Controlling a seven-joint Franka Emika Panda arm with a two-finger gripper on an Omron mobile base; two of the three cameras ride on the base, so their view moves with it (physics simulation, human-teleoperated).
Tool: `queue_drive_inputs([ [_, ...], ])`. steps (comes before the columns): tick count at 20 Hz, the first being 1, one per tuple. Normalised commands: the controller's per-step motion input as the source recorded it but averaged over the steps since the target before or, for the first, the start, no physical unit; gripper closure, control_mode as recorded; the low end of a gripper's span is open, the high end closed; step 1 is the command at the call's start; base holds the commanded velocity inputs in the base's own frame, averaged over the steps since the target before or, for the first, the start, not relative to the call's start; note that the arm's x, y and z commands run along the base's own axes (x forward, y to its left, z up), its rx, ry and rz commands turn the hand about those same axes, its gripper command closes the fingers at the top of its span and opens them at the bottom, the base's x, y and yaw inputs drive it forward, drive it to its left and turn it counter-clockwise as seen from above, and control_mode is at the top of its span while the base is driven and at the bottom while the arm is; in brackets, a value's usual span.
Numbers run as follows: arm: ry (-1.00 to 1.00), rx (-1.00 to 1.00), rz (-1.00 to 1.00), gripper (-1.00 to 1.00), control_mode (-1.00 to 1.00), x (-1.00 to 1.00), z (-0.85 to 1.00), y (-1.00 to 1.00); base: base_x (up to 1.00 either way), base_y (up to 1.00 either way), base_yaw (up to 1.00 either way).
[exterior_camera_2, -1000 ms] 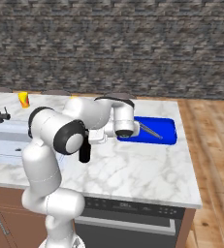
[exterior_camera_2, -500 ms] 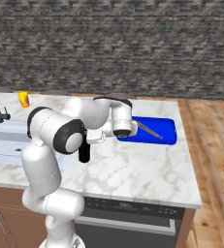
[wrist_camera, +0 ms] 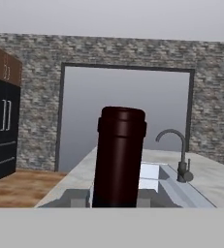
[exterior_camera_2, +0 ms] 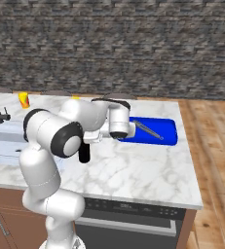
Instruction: Place the drinks on the dining counter in a tight cluster.
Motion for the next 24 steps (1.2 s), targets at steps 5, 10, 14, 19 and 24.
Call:
queue_drive_inputs([
  [5,0.04,-0.03,0.00,-1.00,-1.00,0.03,-0.22,-0.01,0.00,0.00,0.00],
  [10,0.01,0.00,0.00,-1.00,-1.00,0.02,-0.02,0.00,0.00,0.00,0.00],
  [14,0.01,0.00,0.00,-1.00,-1.00,0.00,0.00,0.00,0.00,0.00,0.00],
  [19,0.04,0.00,0.00,-1.00,-1.00,0.02,0.00,0.00,0.00,0.00,0.00],
  [24,0.04,0.00,0.00,-1.00,-1.00,0.00,0.01,-0.09,0.00,0.00,0.00],
])
